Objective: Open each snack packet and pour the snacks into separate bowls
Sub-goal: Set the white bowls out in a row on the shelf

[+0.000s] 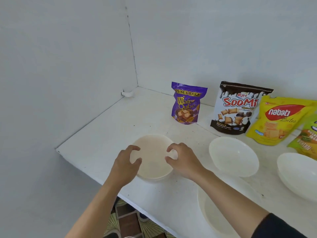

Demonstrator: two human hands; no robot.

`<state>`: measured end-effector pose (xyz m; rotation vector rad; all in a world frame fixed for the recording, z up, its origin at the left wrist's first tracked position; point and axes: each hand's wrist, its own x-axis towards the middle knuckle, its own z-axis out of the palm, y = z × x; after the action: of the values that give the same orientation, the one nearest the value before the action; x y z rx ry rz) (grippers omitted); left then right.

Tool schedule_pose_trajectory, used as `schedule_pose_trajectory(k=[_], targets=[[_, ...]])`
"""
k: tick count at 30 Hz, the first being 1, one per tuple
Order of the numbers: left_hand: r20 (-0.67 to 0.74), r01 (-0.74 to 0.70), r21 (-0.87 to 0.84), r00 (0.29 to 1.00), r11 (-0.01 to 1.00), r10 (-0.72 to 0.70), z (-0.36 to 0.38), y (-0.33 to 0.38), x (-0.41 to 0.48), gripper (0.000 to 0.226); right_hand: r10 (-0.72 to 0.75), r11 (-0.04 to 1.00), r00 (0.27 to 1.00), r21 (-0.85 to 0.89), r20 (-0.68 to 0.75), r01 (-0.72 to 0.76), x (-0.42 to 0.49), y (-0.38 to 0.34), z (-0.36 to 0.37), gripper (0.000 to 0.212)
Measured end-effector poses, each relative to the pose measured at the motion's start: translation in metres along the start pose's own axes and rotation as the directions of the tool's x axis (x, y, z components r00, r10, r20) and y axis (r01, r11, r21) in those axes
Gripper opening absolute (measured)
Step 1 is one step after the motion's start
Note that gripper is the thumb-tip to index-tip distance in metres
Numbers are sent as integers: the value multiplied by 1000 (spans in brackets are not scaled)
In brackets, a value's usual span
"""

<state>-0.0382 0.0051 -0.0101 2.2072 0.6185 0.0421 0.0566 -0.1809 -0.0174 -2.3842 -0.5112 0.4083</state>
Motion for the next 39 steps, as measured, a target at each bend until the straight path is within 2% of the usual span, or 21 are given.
schedule_pose_trajectory(k=[5,13,17,20,23,26,33,39], targets=[[-97,15,-13,995,1000,-17,6,-3,0,37,37,998,999,-45,1,-37,6,1,4,39],[-113,37,-49,993,998,-42,12,-5,5,55,93,995,996,17,14,-93,10,-5,-1,61],[-98,32,-96,994,995,-41,12,-2,5,60,86,992,996,86,39,-89,10,-7,-6,64],[-105,36,-156,993,987,-53,10,1,3,62,70,989,993,120,98,-82,11,-7,-14,60],[-70,-1,-87,998,996,-5,7,2,0,62,26,999,994,44,107,-31,9,-7,-23,59],[-31,-41,-53,999,998,40,-2,5,0,65,11,1000,999,-17,38,-10,5,-9,-28,62],[-55,-209,-187,978,960,202,-22,63,6,68,-19,965,976,253,-215,74,-21,-15,-80,57],[-29,-323,-319,943,891,331,15,125,-12,67,1,958,908,261,-419,120,-65,15,-137,50]])
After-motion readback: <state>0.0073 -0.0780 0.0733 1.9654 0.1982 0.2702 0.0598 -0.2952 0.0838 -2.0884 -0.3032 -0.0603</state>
